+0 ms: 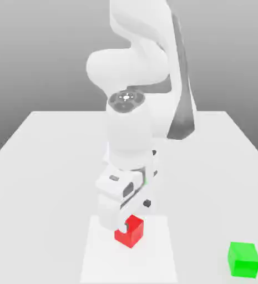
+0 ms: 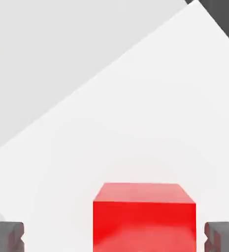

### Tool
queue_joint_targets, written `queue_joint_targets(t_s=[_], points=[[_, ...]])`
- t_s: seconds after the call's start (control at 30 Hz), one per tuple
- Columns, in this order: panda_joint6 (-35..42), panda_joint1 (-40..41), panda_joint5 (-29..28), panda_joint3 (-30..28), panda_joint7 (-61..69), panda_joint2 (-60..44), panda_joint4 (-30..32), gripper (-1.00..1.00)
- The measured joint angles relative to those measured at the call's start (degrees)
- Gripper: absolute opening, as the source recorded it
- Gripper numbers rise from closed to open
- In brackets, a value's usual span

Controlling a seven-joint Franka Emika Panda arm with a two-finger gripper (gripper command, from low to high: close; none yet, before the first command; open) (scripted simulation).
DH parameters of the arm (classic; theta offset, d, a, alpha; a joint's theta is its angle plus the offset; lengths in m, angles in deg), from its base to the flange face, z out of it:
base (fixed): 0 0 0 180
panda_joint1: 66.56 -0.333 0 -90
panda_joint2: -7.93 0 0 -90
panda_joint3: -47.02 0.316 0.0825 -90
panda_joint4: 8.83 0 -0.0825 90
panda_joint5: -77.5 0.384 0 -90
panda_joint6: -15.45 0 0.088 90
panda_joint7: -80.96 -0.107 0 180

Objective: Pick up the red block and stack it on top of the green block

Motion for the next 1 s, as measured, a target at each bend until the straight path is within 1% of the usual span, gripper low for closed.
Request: queue_joint_targets(t_s=[0.13,0.27,0.43,0.6,0.63,0.83,1.0], points=[[-1.3,0.7,2.6,1.2,2.0,-2.5,-0.5,0.0],[-3.2,0.9,3.2,1.5,2.5,-4.7,-0.8,0.0],[-6.2,-0.2,1.8,0.2,1.5,-6.6,-0.7,0.0],[-9.8,-3.4,-1.8,-3.5,-1.2,-7.6,-0.4,0.0],[-10.2,-3.9,-2.3,-4.1,-1.6,-7.6,-0.3,-1.0],[-10.3,-4.2,-2.6,-4.4,-1.9,-7.6,-0.3,-1.0],[-7.6,-1.3,0.6,-1.1,0.6,-7.1,-0.6,-1.0]])
